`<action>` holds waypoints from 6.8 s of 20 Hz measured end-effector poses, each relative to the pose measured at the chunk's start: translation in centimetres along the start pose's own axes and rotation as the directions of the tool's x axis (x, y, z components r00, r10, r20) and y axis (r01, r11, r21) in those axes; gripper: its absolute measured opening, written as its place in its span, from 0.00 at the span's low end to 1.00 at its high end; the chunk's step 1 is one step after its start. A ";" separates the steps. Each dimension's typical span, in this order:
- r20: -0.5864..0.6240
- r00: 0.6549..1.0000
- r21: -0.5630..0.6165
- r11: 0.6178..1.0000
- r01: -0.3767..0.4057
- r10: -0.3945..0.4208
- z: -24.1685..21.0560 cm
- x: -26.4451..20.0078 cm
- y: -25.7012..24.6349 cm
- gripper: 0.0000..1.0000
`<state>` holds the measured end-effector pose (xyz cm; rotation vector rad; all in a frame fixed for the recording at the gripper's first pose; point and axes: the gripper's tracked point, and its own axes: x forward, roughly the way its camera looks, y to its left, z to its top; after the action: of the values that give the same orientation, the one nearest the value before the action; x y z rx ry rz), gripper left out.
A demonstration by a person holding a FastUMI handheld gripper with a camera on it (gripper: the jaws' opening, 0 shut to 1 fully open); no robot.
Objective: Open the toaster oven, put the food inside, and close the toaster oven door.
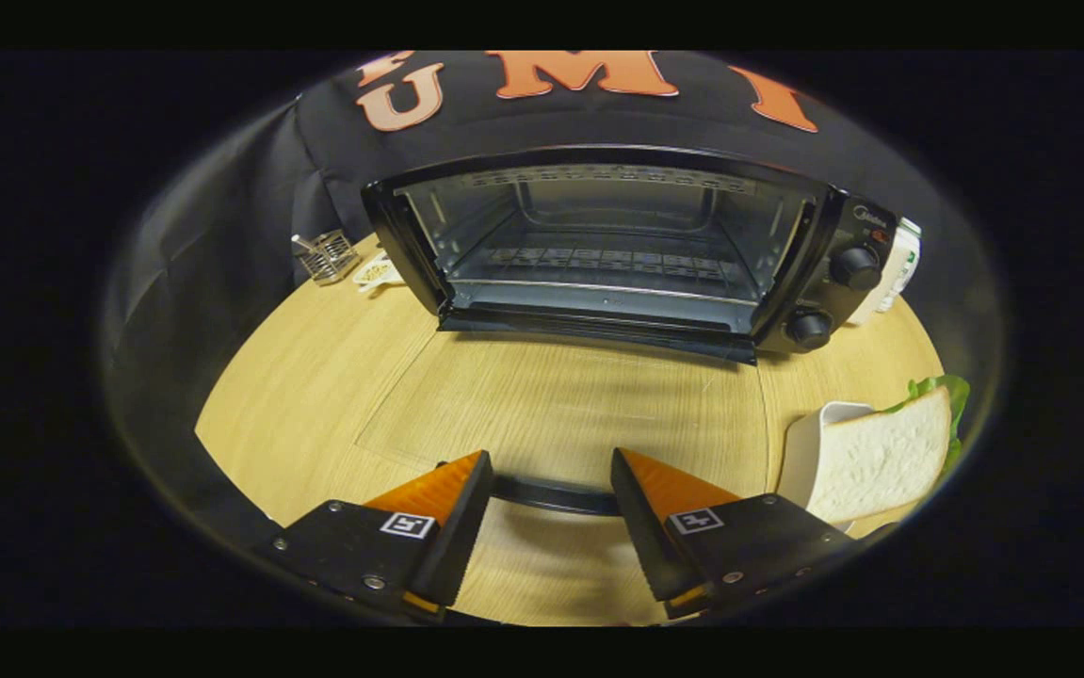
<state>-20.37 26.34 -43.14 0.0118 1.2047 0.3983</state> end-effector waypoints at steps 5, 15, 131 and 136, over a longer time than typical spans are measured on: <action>0.021 0.999 0.041 0.999 -0.027 0.026 0.2 -4.2 -1.8 0.77; 0.190 0.963 0.124 0.977 0.171 -0.193 4.8 -13.3 -15.8 0.92; -0.082 0.996 0.218 0.975 0.046 -0.028 -4.8 -2.2 -0.9 0.98; -0.162 0.987 0.114 0.993 0.014 0.005 -7.0 -1.0 -0.2 0.97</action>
<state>-26.97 24.49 -44.84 0.0776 1.3875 0.3301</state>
